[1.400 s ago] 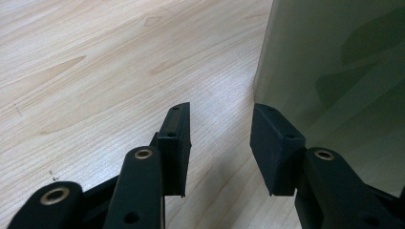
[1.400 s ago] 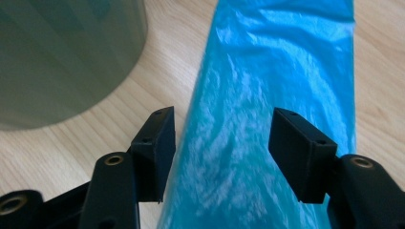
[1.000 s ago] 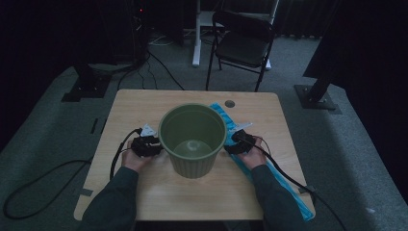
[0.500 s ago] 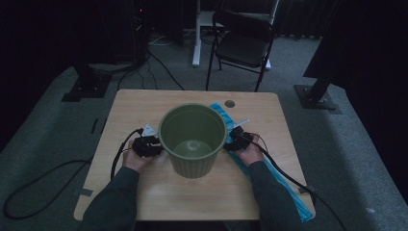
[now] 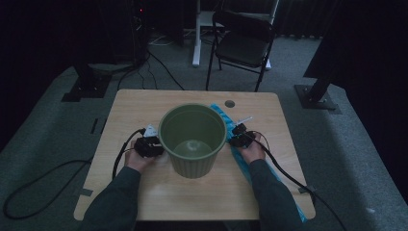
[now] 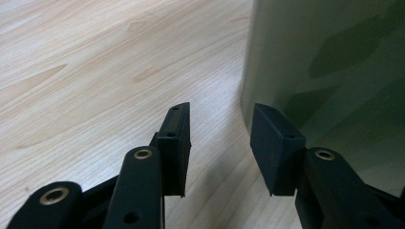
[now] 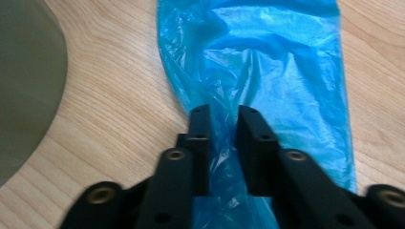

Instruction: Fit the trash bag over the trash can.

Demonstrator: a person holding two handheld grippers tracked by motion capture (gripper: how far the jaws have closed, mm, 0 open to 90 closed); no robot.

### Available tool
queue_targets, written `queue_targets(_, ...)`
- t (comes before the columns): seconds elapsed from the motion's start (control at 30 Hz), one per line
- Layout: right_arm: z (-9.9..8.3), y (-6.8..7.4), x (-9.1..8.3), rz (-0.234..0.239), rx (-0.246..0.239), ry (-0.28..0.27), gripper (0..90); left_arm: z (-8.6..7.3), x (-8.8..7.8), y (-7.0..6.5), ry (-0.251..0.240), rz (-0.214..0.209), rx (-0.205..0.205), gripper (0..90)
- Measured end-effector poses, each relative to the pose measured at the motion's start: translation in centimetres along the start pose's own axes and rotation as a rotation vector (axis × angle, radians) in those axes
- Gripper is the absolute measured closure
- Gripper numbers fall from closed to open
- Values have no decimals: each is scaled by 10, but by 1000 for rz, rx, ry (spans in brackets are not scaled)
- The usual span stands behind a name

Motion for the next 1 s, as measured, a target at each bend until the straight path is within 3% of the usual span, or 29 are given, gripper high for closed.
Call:
queue_targets(0.13, -2, -1, -1, -16, -24, 9, 886, 1, 1, -2, -4, 11, 0, 605)
queue_targets(0.4, -13, -9, -13, -21, -24, 7, 896, 1, 2, -5, 1, -1, 17, 612)
queue_targets(0.73, -15, -22, -43, -34, -12, -52, 897, 0, 2, -7, 10, -17, 20, 591)
queue_targets(1.0, -4, -29, -76, -30, 1, -138, 897, -3, 3, -3, 23, -19, 4, 586)
Point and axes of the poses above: each handheld gripper's, and its own axes: x roughly forward along the jaws, z roughly out of its top, y roughly to its left, the point moved 8 cm from there along x, roughly forward along the jaws, and after that the axes turned 2 degrees about -x, right-handed, at the moved point
